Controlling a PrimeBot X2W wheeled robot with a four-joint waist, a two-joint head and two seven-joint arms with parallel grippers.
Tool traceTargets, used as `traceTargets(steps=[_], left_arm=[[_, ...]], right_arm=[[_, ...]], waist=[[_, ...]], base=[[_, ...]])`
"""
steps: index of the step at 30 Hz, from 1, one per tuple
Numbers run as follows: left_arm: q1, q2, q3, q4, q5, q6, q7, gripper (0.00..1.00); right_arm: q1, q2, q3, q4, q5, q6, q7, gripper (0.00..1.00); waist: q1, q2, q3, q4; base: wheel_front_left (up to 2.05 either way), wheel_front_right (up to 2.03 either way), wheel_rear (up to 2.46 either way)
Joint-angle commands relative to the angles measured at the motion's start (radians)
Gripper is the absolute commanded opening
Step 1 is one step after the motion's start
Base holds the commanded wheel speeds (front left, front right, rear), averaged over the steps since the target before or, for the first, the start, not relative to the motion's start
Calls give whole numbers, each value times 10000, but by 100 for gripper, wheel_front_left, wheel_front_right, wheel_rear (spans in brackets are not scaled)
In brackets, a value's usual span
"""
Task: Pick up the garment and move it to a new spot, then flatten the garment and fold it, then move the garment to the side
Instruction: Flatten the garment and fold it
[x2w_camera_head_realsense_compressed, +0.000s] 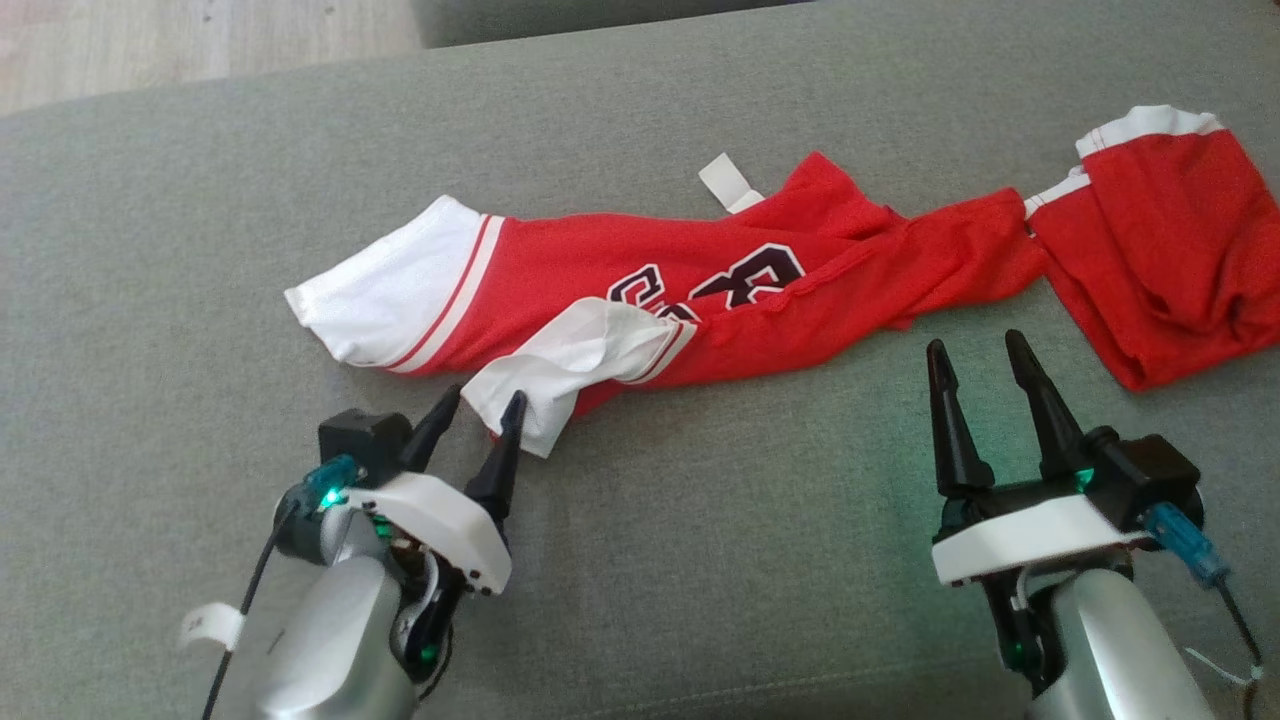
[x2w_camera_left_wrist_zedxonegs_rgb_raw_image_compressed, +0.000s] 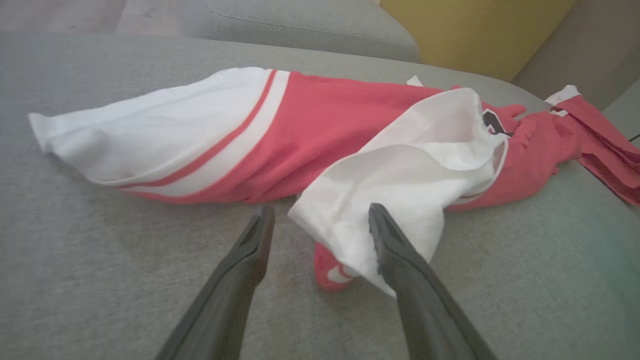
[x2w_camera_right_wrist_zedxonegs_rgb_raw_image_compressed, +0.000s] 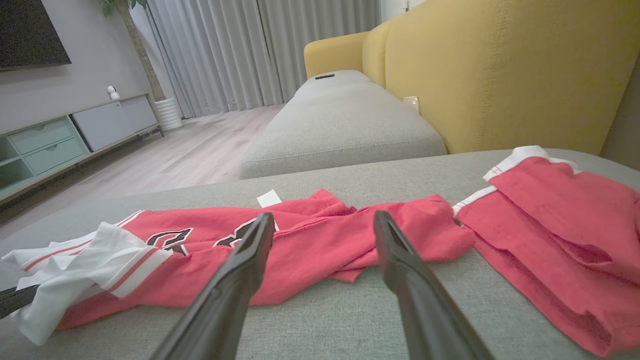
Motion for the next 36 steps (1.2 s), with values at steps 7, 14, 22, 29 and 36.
traceTargets(steps=[7,14,22,29,36], left_arm=[[-611,146,-305,-179,-368,-199,-392,0],[-716,534,-309,-581,-444,-217,-543,0],[-667,1293,643,-2323,195,-219,-559,0],[-734,1806,1212,-3123,589,-220,-560,0],[-652,2562,1198,-4400,1143,-222,-560,0]], right_arm=[[-344,-14,110,-279,-90,-9,-107,100],[-367,-14,-68,-202,-166,-9,-107,100],[-347,-14,-167,-155,-118,-9,-107,100],[-274,-14,-238,-166,-89,-9,-107,100],[-179,-14,-325,-100,-111,-9,-107,100]], waist=[[-2,0,-20,-100],[-2,0,-231,-16],[-2,0,-479,115],[-2,0,-564,285],[-2,0,-787,604]], base=[[0,0,0],[0,0,0],[0,0,0],[0,0,0],[0,0,0]])
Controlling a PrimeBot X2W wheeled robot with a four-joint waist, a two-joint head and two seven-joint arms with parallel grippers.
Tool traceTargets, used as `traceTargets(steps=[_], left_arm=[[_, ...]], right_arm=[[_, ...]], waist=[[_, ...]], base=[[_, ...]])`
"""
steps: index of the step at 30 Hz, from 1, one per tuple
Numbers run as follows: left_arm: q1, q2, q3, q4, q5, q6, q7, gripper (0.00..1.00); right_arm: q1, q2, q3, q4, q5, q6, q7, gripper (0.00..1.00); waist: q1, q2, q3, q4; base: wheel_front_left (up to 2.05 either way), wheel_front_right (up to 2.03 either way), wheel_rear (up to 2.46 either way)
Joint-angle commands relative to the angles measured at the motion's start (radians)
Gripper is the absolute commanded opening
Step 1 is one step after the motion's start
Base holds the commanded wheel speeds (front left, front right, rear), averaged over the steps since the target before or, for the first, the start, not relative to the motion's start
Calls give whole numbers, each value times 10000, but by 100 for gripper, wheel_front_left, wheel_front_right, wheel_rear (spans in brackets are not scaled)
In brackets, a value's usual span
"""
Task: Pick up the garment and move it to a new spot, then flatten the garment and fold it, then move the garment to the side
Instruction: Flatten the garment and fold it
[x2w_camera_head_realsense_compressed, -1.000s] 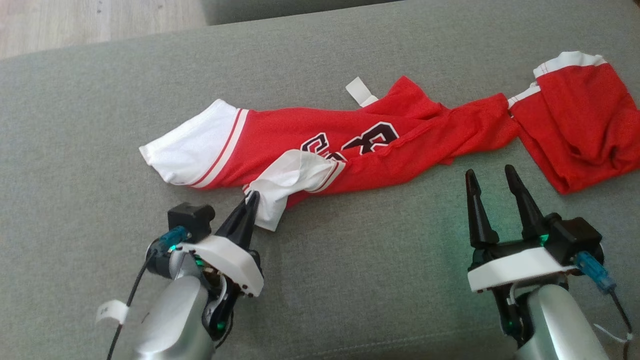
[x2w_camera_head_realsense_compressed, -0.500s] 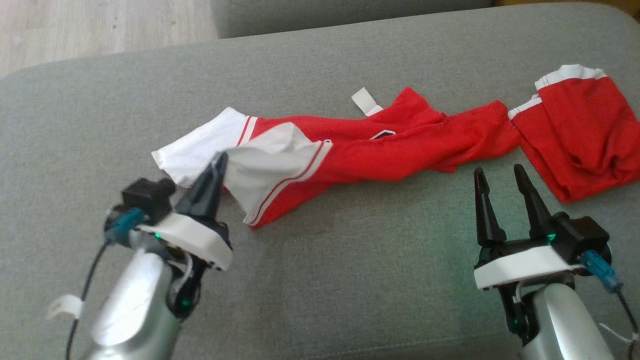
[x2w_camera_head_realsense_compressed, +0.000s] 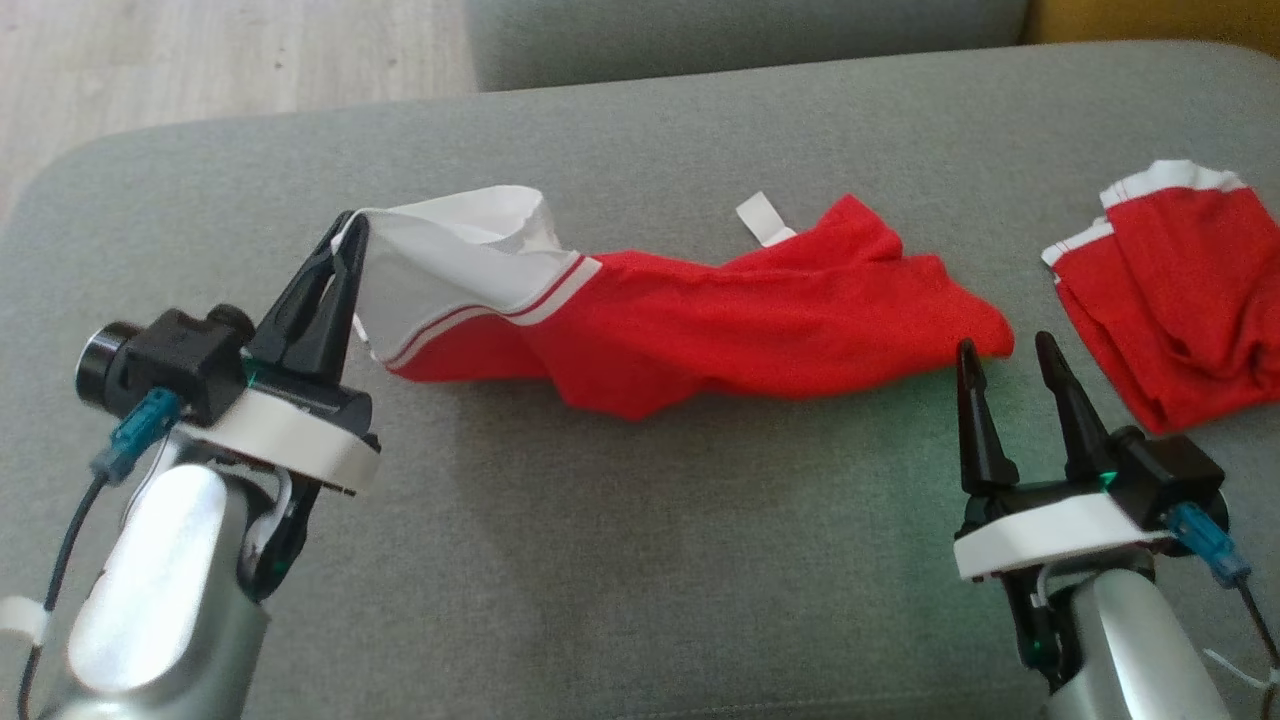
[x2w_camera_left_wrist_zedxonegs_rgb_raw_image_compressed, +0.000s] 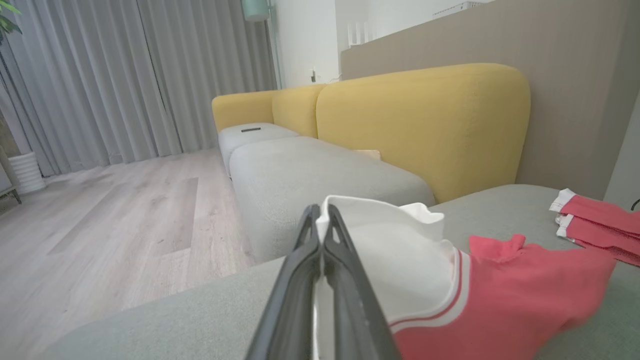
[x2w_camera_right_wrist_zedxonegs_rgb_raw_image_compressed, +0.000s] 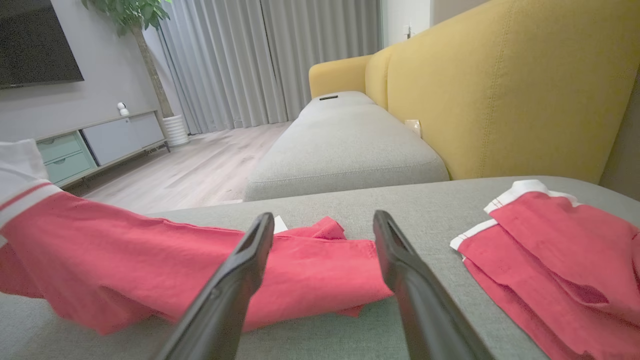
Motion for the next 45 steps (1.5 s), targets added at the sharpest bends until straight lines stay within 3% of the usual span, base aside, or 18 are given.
traceTargets(steps=[1,8,14,17,21,22,23,24,34,37,41,45], left_arm=[[-338,496,267,-502,40,17,-121,0],[987,1564,-1422,-1103,50,17,-121,0],[2144,2211,-2926,-478,-62,16,-122,0],[2422,2310,-3514,21,-256,16,-122,0],[2501,2211,-3607,530,-489,16,-122,0],[2499,2158,-3578,610,-527,23,-122,13],[2499,2082,-3505,671,-567,81,-122,78],[2489,2011,-3432,720,-600,141,-122,100],[2378,682,-1104,-254,-1539,1170,-122,100],[2579,-241,125,-1081,-1817,1456,-122,100],[2948,-1502,1393,-1883,-1672,1284,-122,100],[3254,-2043,1721,-1848,-1118,723,-122,100]], right_arm=[[-114,-14,163,-247,-10,-9,-107,100],[83,-14,68,-50,-33,-9,-107,100],[169,-14,-13,87,-97,-9,-107,100],[206,-14,-27,156,-145,-9,-107,100],[251,-14,-50,223,-189,-9,-107,100],[260,-14,-49,231,-199,-9,-107,100],[272,-14,-45,237,-210,-9,-107,100],[284,-14,-35,241,-216,-9,-107,100],[377,-14,0,126,-258,-9,-107,100],[387,-14,54,90,-260,-9,-107,100],[441,-14,29,72,-223,-9,-107,100],[437,-14,33,43,-216,-9,-107,100]], waist=[[0,0,-108,121],[0,0,-422,438],[0,0,-667,588],[0,0,-796,628],[0,0,-942,666],[0,0,-971,674],[0,0,-1005,682],[0,0,-1025,682],[0,0,-1091,708],[0,0,-1091,657],[0,0,-1044,625],[0,0,-941,607]], base=[[0,0,0],[0,0,0],[0,0,0],[0,0,0],[0,0,0],[0,0,0],[0,0,0],[0,0,0],[0,0,0],[0,0,0],[0,0,0],[0,0,0]])
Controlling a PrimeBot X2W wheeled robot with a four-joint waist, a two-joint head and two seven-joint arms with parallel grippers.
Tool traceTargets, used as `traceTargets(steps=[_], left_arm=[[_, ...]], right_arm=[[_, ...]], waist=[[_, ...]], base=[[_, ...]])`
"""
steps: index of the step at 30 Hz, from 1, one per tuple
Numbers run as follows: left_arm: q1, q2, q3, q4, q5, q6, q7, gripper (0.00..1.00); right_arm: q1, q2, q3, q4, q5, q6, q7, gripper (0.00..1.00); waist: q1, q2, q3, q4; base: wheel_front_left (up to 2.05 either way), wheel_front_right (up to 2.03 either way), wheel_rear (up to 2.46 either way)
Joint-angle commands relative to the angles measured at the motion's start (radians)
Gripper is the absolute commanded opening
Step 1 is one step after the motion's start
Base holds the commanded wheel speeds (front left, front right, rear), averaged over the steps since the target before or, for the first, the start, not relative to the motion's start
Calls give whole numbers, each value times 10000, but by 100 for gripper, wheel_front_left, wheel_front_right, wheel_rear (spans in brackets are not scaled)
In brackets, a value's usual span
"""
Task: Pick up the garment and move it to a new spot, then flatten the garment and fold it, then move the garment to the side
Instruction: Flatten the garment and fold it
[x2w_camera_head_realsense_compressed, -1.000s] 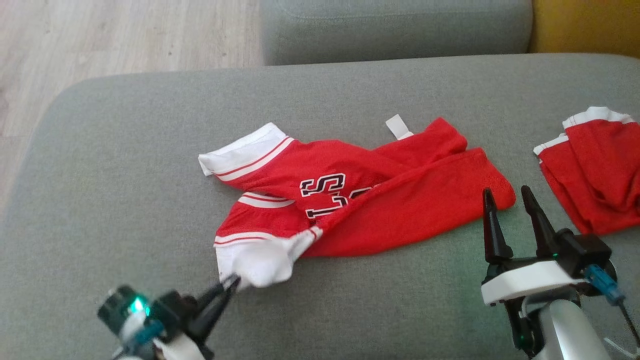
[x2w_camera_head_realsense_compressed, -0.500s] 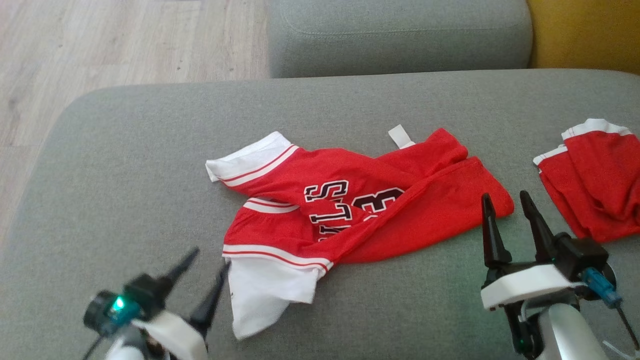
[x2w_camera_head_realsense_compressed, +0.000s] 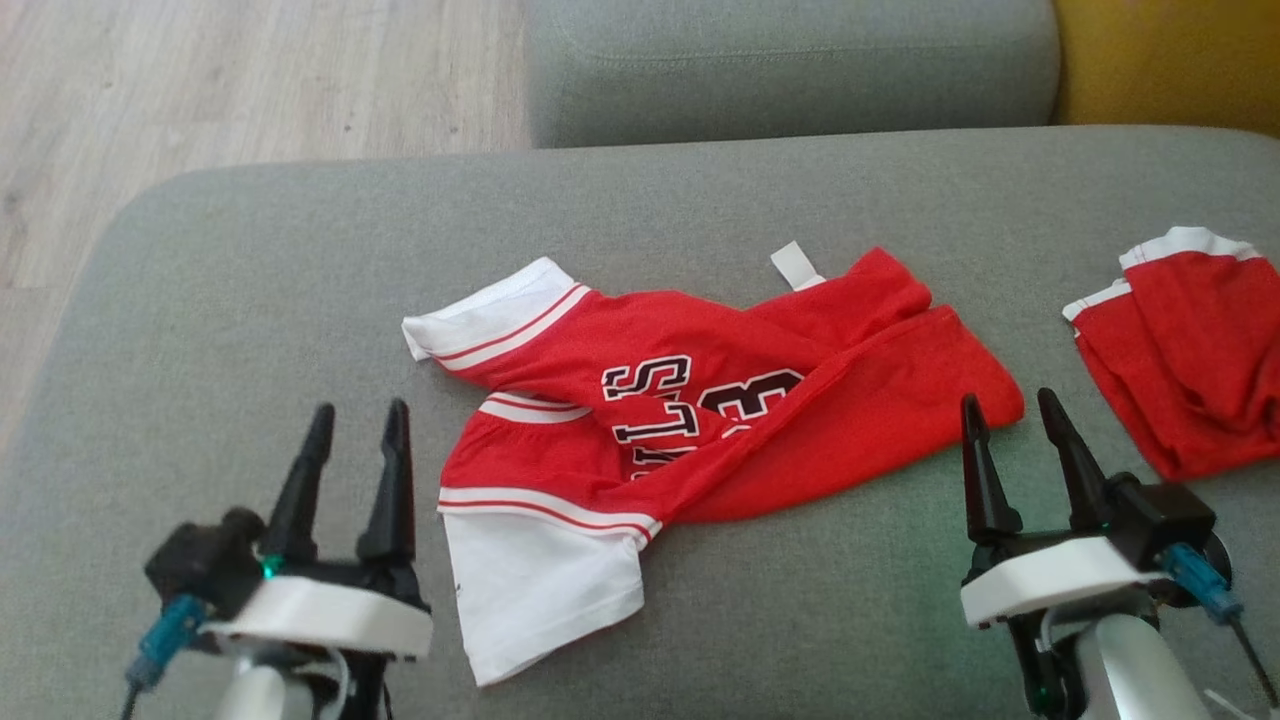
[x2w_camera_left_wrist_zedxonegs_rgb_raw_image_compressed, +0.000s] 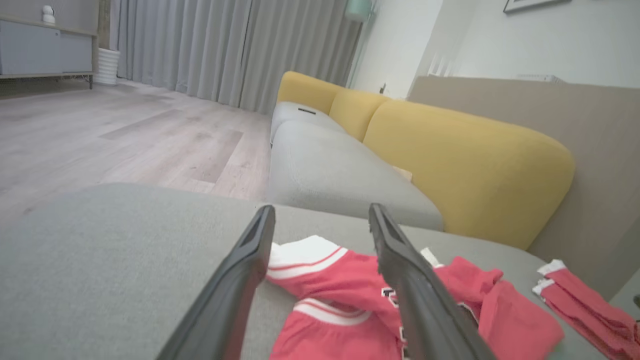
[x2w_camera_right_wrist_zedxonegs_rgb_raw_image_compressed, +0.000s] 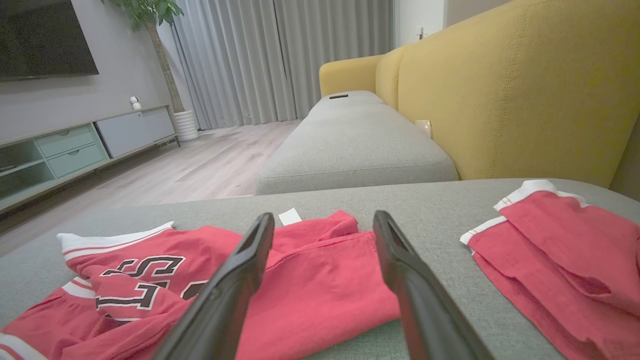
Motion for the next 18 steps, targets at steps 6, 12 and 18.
traceTargets(steps=[6,12,18], left_arm=[[-358,-204,532,127,490,-428,-51,100],[-952,-216,327,915,893,-616,-51,100],[-2698,384,-756,2677,1370,-740,315,100]], right_arm=[[-359,-22,132,-398,-50,-9,-109,100],[-569,-22,225,-473,-129,-9,-96,100],[-891,-22,424,-490,-103,-9,-88,100]], waist=[[0,-1,241,49],[0,-1,637,120],[0,-1,1303,-153]], base=[[0,0,0],[0,0,0],[0,0,0]])
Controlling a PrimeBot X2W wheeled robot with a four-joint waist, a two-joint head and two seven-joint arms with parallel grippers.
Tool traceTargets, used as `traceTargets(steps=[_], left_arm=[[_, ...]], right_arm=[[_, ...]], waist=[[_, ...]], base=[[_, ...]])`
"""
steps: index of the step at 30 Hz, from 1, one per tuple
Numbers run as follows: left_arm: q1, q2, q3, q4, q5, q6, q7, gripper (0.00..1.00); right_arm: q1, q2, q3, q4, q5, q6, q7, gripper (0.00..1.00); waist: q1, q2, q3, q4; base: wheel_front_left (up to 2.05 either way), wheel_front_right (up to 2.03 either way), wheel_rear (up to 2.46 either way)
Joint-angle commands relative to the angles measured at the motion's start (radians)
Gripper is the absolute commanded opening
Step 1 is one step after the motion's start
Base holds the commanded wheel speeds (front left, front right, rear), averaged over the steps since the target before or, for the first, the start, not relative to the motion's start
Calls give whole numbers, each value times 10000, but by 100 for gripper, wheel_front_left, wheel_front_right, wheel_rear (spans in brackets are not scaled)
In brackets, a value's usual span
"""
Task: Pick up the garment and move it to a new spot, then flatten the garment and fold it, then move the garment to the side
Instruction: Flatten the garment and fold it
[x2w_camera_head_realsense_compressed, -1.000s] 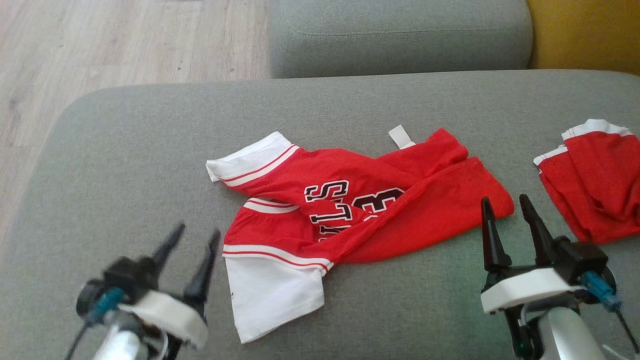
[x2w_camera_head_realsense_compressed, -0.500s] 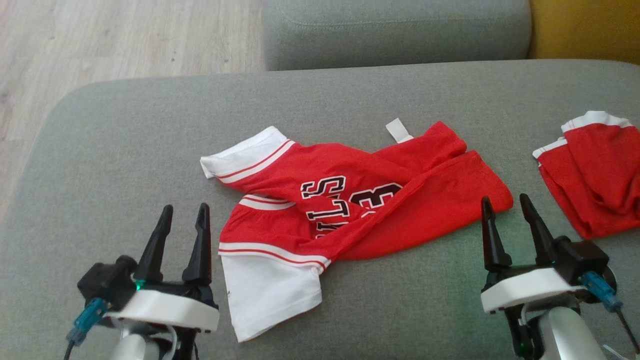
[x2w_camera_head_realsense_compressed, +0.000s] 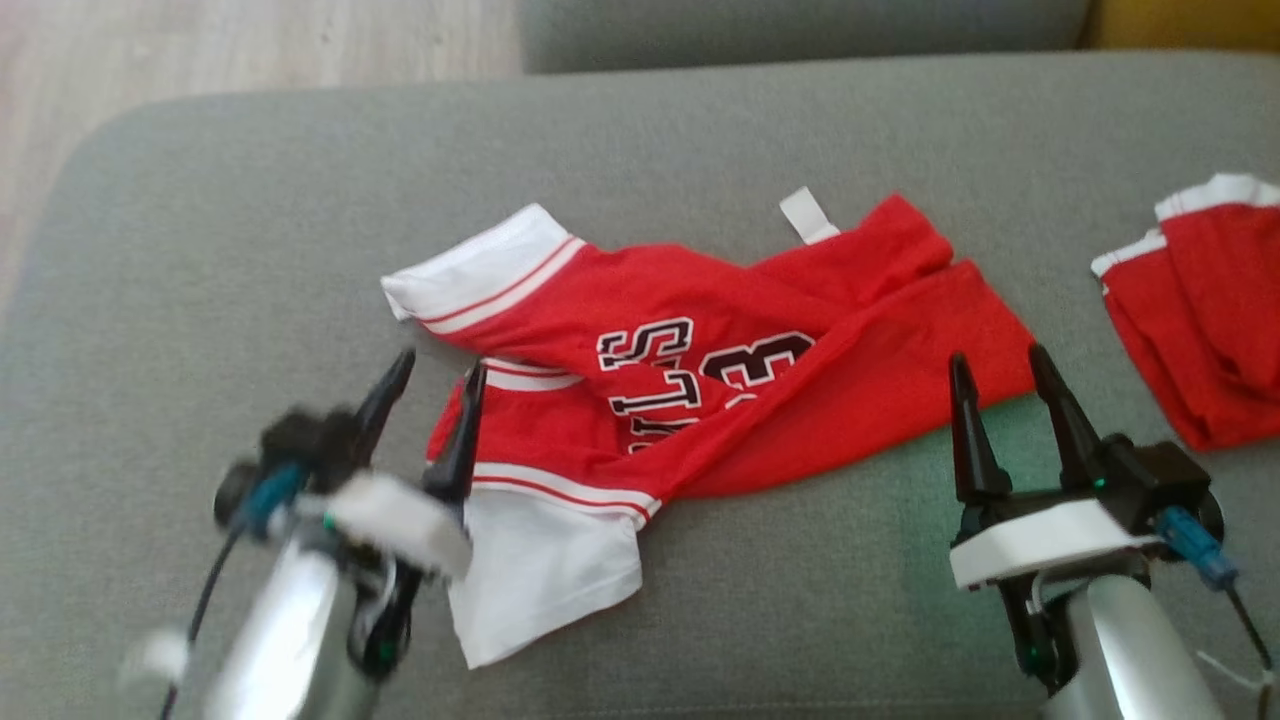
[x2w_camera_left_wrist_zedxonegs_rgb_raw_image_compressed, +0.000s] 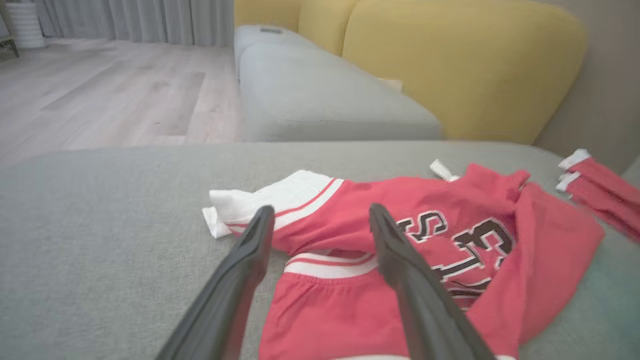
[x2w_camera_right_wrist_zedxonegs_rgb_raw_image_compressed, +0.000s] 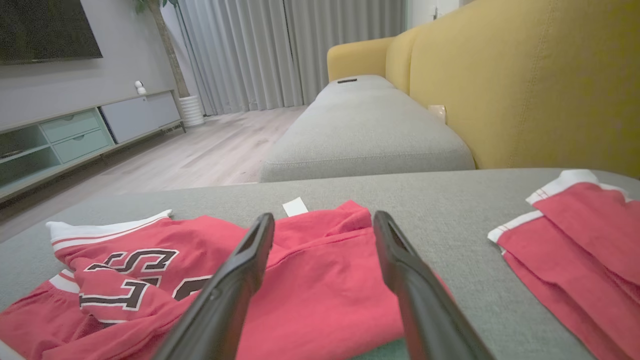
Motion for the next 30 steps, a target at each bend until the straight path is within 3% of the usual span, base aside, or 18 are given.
traceTargets(steps=[1,11,22,23,24,25,30], left_arm=[[-1125,356,16,111,90,-46,213,100],[-4274,1250,-2315,2422,-1001,-63,2203,100],[-5945,2150,-4233,4120,-2043,-64,3273,100],[-6027,2208,-4411,4190,-2154,-64,3321,49],[-6114,2280,-4612,4214,-2244,-64,3318,29],[-6202,2349,-4748,4247,-2368,-64,3299,0],[-6878,2752,-5036,4505,-2561,-64,2712,0]], right_arm=[[-457,-22,269,-336,-7,-9,-89,100],[-867,-22,336,-323,71,-9,-102,100],[-1144,-22,548,-485,331,-9,-107,100],[-1154,-22,554,-493,346,-9,-107,100],[-1162,-22,549,-502,362,-9,-107,100],[-1167,-22,546,-513,375,-9,-107,100],[-1193,-22,551,-547,407,-9,-108,100]], waist=[[-1,0,398,-230],[-1,0,1471,-981],[-1,0,2031,-1603],[-1,0,2049,-1639],[-1,0,2064,-1674],[-1,0,2074,-1702],[-1,0,2118,-1814]], base=[[0,0,0],[0,0,0],[0,0,0],[0,0,0],[0,0,0],[0,0,0],[0,0,0]])
